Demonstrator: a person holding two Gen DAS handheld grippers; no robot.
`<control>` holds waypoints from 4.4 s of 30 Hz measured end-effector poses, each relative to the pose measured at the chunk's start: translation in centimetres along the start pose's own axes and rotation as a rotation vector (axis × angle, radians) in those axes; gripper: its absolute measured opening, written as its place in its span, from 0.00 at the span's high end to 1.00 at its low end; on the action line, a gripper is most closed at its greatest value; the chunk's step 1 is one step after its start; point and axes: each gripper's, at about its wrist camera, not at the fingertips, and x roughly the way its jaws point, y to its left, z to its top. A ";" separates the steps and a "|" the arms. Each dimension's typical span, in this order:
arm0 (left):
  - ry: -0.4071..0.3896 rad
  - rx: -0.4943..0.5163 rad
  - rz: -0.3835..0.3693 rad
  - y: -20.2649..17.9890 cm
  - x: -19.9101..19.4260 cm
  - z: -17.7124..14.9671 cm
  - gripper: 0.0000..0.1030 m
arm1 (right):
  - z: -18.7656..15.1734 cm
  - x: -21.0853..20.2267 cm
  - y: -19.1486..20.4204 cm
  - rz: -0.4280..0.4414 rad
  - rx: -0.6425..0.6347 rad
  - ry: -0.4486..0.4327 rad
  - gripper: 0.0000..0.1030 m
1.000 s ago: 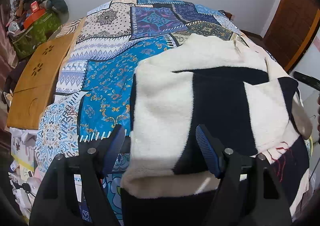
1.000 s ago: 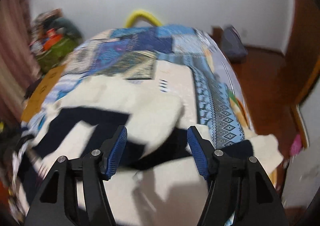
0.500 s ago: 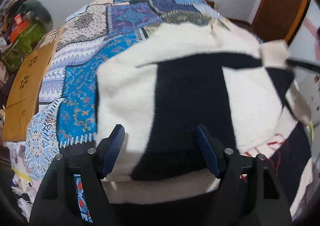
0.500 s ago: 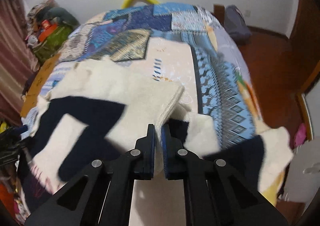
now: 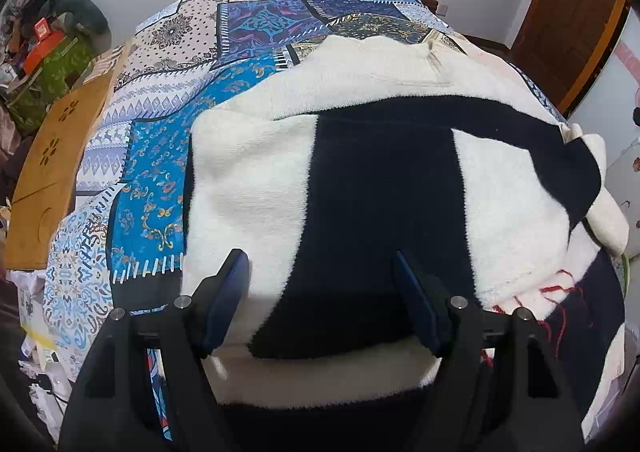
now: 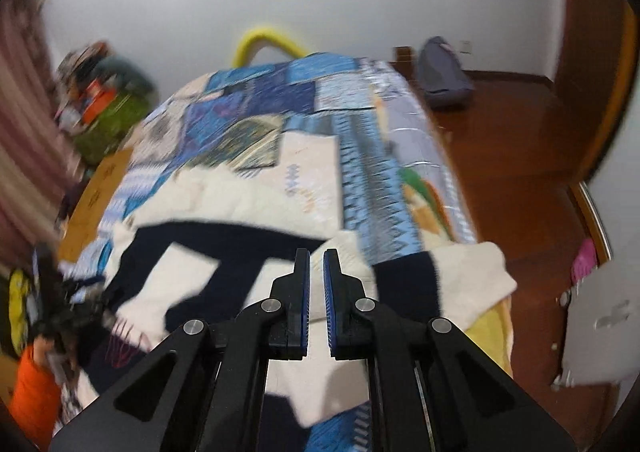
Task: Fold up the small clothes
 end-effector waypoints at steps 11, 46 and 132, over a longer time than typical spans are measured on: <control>-0.004 -0.010 0.001 0.3 0.4 0.0 0.24 | -3.6 6.3 -2.2 -0.019 -0.030 0.111 0.49; 0.082 0.545 -0.052 -24.9 2.6 4.2 0.19 | -7.7 4.6 -4.6 -0.111 -0.012 -0.002 0.84; 0.059 -0.035 0.091 5.8 4.3 1.3 0.82 | -2.9 -1.2 -1.7 -0.055 0.063 -0.173 0.86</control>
